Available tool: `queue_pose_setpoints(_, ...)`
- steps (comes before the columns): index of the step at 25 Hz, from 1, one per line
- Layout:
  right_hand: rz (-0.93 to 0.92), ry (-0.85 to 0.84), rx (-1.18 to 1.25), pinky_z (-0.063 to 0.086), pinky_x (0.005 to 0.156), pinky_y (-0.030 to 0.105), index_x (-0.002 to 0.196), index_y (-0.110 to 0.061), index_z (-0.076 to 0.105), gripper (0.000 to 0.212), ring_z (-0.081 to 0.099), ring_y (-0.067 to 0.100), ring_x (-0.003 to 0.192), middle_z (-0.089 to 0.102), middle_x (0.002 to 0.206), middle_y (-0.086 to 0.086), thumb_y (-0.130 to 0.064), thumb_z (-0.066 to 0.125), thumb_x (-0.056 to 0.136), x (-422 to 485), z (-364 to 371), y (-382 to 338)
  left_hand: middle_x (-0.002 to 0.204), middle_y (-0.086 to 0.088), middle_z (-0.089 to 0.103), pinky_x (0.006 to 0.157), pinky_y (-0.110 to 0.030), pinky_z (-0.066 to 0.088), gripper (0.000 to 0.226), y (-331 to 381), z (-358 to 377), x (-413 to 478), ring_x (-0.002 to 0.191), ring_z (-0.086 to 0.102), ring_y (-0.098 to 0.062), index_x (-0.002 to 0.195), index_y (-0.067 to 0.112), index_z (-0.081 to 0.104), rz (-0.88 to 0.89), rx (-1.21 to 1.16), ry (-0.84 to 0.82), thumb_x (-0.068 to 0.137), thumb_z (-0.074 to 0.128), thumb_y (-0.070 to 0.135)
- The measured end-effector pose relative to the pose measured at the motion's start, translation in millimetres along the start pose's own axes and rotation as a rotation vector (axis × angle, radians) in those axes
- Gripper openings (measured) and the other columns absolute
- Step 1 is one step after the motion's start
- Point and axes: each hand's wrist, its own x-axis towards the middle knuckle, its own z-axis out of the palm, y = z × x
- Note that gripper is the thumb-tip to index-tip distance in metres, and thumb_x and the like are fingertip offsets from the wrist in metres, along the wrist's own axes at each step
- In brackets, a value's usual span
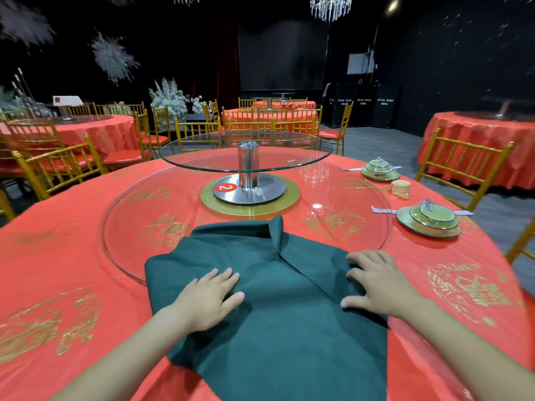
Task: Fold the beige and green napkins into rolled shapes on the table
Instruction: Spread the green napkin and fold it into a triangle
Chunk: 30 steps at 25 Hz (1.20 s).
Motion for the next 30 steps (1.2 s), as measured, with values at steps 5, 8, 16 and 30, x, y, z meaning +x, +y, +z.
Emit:
queue_pose_setpoints(5, 0.134, -0.001, 0.093, 0.041, 0.080, 0.037, 0.079, -0.018, 0.056, 0.072, 0.058, 0.021, 0.077, 0.058, 0.083, -0.005, -0.085, 0.044, 0.057, 2.4, 14.1, -27.8, 0.158, 0.012, 0.001, 0.116, -0.043, 0.010, 0.136, 4.7, 6.6, -7.2, 0.146, -0.001, -0.016, 0.150, 0.032, 0.006, -0.012, 0.018, 0.038, 0.032, -0.031, 0.088)
queue_pose_setpoints(8, 0.209, 0.004, 0.136, 0.045, 0.064, 0.036, 0.074, -0.018, 0.054, 0.045, 0.057, 0.024, 0.067, 0.057, 0.073, -0.003, -0.060, 0.062, 0.061, 12.1, 19.6, -33.7, 0.158, 0.012, 0.001, 0.116, -0.044, 0.011, 0.132, 5.9, 7.7, -6.6, 0.146, 0.000, -0.016, 0.150, 0.032, 0.007, -0.012, 0.010, 0.050, 0.036, -0.029, 0.088)
queue_pose_setpoints(16, 0.007, -0.301, 0.349, 0.038, 0.083, 0.028, 0.101, -0.031, 0.046, 0.044, 0.046, 0.014, 0.100, 0.043, 0.103, -0.016, -0.061, 0.063, 0.073, 34.8, 4.2, 9.5, 0.158, 0.013, 0.005, 0.117, -0.047, 0.010, 0.115, 7.0, 10.2, -6.3, 0.145, 0.003, -0.016, 0.149, 0.035, 0.009, 0.021, 0.005, 0.078, 0.049, -0.020, 0.085)
queue_pose_setpoints(30, 0.726, -0.050, 1.254, 0.042, 0.055, 0.019, 0.084, -0.007, 0.070, 0.005, 0.050, 0.009, 0.056, 0.060, 0.061, -0.004, -0.010, 0.067, 0.084, 89.8, -1.1, 56.0, 0.158, 0.011, -0.004, 0.111, -0.062, 0.002, 0.091, 16.1, 20.0, -6.5, 0.145, -0.005, -0.017, 0.148, 0.037, -0.004, 0.024, 0.075, 0.075, 0.066, -0.003, 0.076)
